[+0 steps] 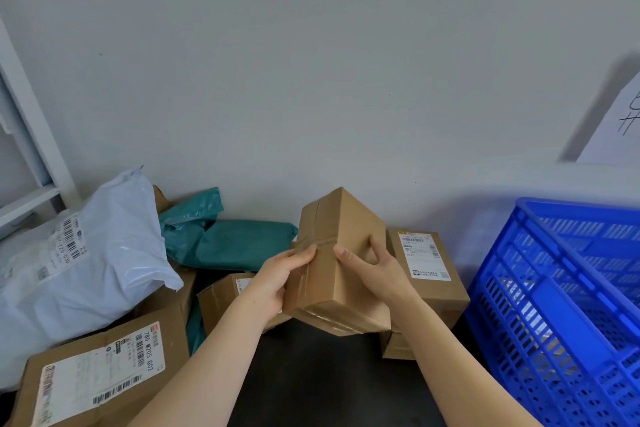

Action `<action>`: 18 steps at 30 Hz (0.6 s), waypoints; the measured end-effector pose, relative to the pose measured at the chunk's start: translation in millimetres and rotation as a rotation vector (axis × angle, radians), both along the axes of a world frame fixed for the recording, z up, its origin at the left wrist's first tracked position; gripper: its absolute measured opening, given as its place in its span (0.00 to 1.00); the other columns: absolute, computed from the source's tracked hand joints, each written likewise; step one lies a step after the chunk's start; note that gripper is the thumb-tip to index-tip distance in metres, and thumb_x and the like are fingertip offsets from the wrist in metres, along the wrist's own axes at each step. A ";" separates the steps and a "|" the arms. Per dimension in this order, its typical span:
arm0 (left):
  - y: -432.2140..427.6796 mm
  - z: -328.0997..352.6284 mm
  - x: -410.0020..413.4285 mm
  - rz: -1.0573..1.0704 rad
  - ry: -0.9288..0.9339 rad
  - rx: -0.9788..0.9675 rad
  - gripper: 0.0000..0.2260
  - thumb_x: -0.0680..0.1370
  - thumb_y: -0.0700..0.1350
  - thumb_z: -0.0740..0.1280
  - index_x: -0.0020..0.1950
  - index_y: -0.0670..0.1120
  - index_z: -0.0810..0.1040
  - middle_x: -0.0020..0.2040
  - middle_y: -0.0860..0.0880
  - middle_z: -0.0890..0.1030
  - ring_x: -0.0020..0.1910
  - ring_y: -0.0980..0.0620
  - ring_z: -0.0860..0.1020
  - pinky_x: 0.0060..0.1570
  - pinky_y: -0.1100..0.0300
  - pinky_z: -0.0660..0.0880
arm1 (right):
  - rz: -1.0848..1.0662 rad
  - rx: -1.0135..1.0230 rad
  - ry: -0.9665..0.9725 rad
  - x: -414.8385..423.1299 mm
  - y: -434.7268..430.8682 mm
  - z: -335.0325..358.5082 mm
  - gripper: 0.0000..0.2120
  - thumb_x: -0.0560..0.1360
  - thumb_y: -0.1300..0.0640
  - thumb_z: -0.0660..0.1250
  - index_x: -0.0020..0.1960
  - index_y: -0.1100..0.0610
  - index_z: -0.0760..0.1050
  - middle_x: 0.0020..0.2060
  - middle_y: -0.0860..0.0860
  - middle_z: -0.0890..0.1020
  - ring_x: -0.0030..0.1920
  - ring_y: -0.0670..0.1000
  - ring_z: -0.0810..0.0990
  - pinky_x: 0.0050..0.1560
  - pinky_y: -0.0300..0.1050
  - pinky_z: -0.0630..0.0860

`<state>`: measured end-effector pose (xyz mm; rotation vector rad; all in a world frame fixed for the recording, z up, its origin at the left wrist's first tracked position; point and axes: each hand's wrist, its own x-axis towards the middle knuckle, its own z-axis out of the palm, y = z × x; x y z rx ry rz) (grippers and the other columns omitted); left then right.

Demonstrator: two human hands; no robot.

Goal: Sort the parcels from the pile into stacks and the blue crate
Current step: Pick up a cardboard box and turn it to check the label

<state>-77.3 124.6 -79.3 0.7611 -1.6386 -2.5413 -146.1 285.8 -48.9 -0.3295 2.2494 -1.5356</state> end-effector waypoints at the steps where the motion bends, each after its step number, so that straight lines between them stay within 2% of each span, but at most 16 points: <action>1: -1.0 0.1 -0.3 0.007 0.005 -0.019 0.27 0.64 0.54 0.75 0.60 0.45 0.78 0.53 0.44 0.83 0.54 0.43 0.80 0.53 0.47 0.78 | 0.019 -0.012 -0.031 0.5 -1.1 -1.3 0.50 0.67 0.35 0.70 0.79 0.49 0.48 0.75 0.52 0.61 0.72 0.55 0.64 0.69 0.50 0.63; 3: -2.9 2.6 -0.3 0.001 0.019 -0.040 0.24 0.68 0.55 0.73 0.60 0.46 0.78 0.53 0.45 0.84 0.54 0.43 0.81 0.55 0.46 0.77 | 0.025 -0.058 -0.105 -0.3 -1.6 -3.3 0.51 0.68 0.37 0.71 0.79 0.50 0.46 0.74 0.51 0.63 0.70 0.54 0.67 0.68 0.50 0.64; 5: -4.8 4.7 -0.5 -0.015 0.034 -0.046 0.20 0.73 0.55 0.71 0.60 0.46 0.78 0.54 0.45 0.83 0.55 0.44 0.81 0.56 0.46 0.78 | 0.002 -0.128 -0.193 1.4 -0.1 -3.1 0.49 0.69 0.41 0.72 0.79 0.49 0.46 0.71 0.50 0.66 0.61 0.53 0.71 0.61 0.49 0.67; 6: -5.9 5.9 -0.1 -0.015 0.034 -0.045 0.19 0.73 0.54 0.70 0.61 0.47 0.78 0.55 0.45 0.83 0.55 0.44 0.81 0.55 0.47 0.78 | -0.006 -0.164 -0.235 2.4 0.5 -3.5 0.48 0.69 0.42 0.73 0.79 0.47 0.48 0.69 0.50 0.68 0.59 0.52 0.71 0.59 0.49 0.67; 8: -6.8 6.4 0.1 -0.006 0.045 -0.018 0.18 0.74 0.55 0.69 0.61 0.47 0.79 0.55 0.45 0.83 0.56 0.44 0.80 0.53 0.49 0.77 | -0.003 -0.199 -0.307 1.9 4.6 -7.1 0.47 0.63 0.40 0.75 0.76 0.44 0.56 0.65 0.50 0.73 0.59 0.53 0.74 0.61 0.54 0.69; 10: -7.3 3.7 0.6 0.017 0.063 0.031 0.21 0.74 0.58 0.66 0.61 0.48 0.79 0.57 0.44 0.81 0.58 0.44 0.78 0.55 0.50 0.75 | 0.023 -0.252 -0.398 2.3 9.0 -8.0 0.43 0.58 0.38 0.74 0.71 0.46 0.66 0.61 0.53 0.78 0.60 0.57 0.76 0.61 0.58 0.72; 13: -10.5 -8.8 0.1 0.072 -0.019 0.064 0.29 0.70 0.63 0.68 0.66 0.49 0.75 0.63 0.44 0.77 0.63 0.42 0.75 0.62 0.43 0.72 | 0.059 -0.411 -0.557 3.6 15.0 -7.9 0.31 0.66 0.39 0.69 0.66 0.51 0.72 0.56 0.57 0.82 0.57 0.59 0.79 0.55 0.57 0.75; 15: -9.2 -15.1 1.5 -0.026 -0.126 0.110 0.34 0.67 0.65 0.71 0.67 0.49 0.73 0.61 0.42 0.79 0.61 0.41 0.77 0.62 0.42 0.73 | 0.097 -0.488 -0.601 4.5 16.9 -6.3 0.23 0.74 0.41 0.62 0.63 0.52 0.75 0.52 0.56 0.84 0.53 0.58 0.80 0.52 0.54 0.74; 18: -5.7 -12.2 3.6 -0.106 -0.124 0.162 0.25 0.72 0.64 0.68 0.63 0.50 0.76 0.56 0.41 0.82 0.56 0.40 0.80 0.55 0.45 0.78 | 0.055 -0.544 -0.653 5.1 16.8 -4.4 0.18 0.77 0.44 0.61 0.59 0.53 0.77 0.45 0.56 0.85 0.48 0.57 0.80 0.50 0.52 0.74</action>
